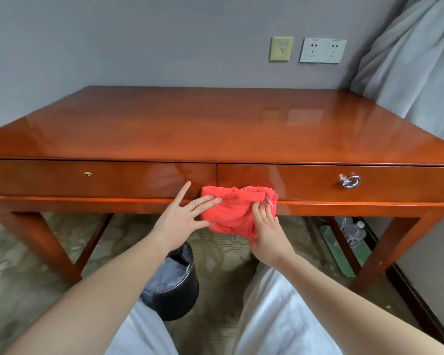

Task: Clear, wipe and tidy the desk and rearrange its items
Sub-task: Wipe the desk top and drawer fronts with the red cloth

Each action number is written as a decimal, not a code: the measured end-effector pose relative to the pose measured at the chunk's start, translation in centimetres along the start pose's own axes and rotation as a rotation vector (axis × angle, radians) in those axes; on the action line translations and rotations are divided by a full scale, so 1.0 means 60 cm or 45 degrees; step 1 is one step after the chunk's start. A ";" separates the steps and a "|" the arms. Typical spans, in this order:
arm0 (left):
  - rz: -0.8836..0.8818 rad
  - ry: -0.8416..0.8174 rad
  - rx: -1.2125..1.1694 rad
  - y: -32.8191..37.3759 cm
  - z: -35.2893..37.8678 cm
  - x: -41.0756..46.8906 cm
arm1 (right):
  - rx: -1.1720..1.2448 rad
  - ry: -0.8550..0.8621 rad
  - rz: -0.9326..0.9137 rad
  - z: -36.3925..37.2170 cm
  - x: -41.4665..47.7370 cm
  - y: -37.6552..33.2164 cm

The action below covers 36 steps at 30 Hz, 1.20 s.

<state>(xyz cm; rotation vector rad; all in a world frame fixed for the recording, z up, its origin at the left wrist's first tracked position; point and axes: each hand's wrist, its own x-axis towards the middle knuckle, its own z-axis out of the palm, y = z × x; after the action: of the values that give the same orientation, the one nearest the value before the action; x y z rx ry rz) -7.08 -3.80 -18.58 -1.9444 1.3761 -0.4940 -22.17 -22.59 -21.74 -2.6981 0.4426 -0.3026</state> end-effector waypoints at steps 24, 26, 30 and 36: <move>-0.151 0.116 -0.447 -0.070 0.146 -0.119 | -0.025 0.105 -0.039 0.105 0.063 -0.204; -0.156 0.210 -0.487 -0.073 0.149 -0.116 | -0.031 0.136 -0.085 0.088 0.070 -0.208; -0.305 0.308 -0.575 -0.083 0.141 -0.115 | -0.073 0.185 -0.100 0.064 0.077 -0.217; -0.475 0.341 -0.571 -0.067 0.119 -0.092 | -0.106 0.276 -0.150 0.034 0.085 -0.220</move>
<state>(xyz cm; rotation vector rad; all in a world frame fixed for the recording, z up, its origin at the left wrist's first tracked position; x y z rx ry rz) -1.75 4.38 -20.13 -2.6038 1.3740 -0.6851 -13.43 -12.13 -17.45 -2.7898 0.3645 -0.6277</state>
